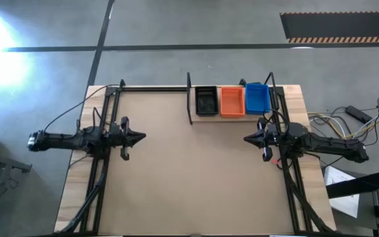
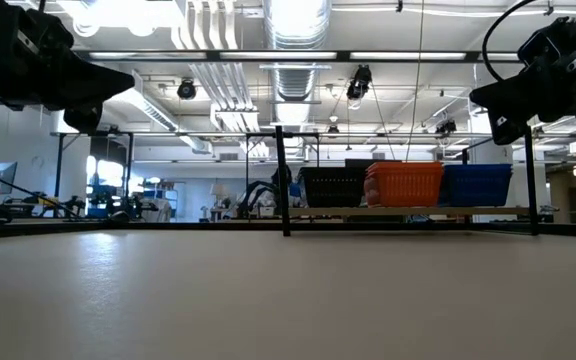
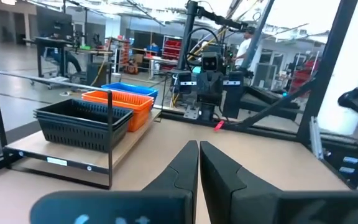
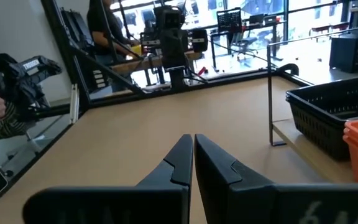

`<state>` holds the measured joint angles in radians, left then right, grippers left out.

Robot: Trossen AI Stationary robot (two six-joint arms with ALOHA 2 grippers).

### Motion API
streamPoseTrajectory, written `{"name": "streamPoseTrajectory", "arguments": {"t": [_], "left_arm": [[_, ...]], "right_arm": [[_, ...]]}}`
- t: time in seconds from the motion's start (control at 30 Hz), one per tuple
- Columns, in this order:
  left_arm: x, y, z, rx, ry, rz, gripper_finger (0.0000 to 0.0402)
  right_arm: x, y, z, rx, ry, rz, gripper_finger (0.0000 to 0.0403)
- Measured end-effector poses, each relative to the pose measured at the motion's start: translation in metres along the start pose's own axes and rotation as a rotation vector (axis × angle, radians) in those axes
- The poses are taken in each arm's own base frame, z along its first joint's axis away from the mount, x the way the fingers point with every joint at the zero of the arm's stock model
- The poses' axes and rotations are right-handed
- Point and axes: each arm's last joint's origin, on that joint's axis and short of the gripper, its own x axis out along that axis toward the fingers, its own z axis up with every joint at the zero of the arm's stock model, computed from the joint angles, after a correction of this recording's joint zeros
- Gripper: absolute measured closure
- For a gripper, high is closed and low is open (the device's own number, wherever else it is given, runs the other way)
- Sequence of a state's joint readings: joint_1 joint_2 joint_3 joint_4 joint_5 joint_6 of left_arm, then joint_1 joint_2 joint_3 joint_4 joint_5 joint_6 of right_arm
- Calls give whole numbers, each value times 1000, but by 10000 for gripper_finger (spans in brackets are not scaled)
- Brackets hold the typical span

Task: Stack baskets on shelf by color
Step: Return to Home Position

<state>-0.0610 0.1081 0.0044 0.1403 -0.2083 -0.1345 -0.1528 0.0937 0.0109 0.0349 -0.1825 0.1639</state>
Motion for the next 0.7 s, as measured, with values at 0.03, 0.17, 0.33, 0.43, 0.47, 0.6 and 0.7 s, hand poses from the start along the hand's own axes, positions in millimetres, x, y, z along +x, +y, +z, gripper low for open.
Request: {"name": "streamPoseTrajectory", "arguments": {"t": [0.03, 0.17, 0.33, 0.43, 0.47, 0.6, 0.7], "left_arm": [[0, 2, 0, -11, -2, -2, 401], [-1, 11, 1, -38, -2, -11, 401], [0, 13, 0, -5, 18, -17, 401], [1, 13, -1, 0, 32, -14, 401], [1, 13, -2, 4, 38, -11, 401], [2, 13, -4, 27, 63, -5, 401], [4, 13, -6, 28, 84, 5, 401]], "right_arm": [[0, 0, 0, -1, 0, 0, 394], [0, 0, 0, -2, 0, 0, 394], [0, 0, 0, -7, 0, 0, 394], [0, 0, 0, -7, 0, 0, 394], [0, 0, 0, -8, -1, 0, 394], [0, 0, 1, -9, -8, -6, 394], [0, 0, 2, -12, -27, -21, 394]]}}
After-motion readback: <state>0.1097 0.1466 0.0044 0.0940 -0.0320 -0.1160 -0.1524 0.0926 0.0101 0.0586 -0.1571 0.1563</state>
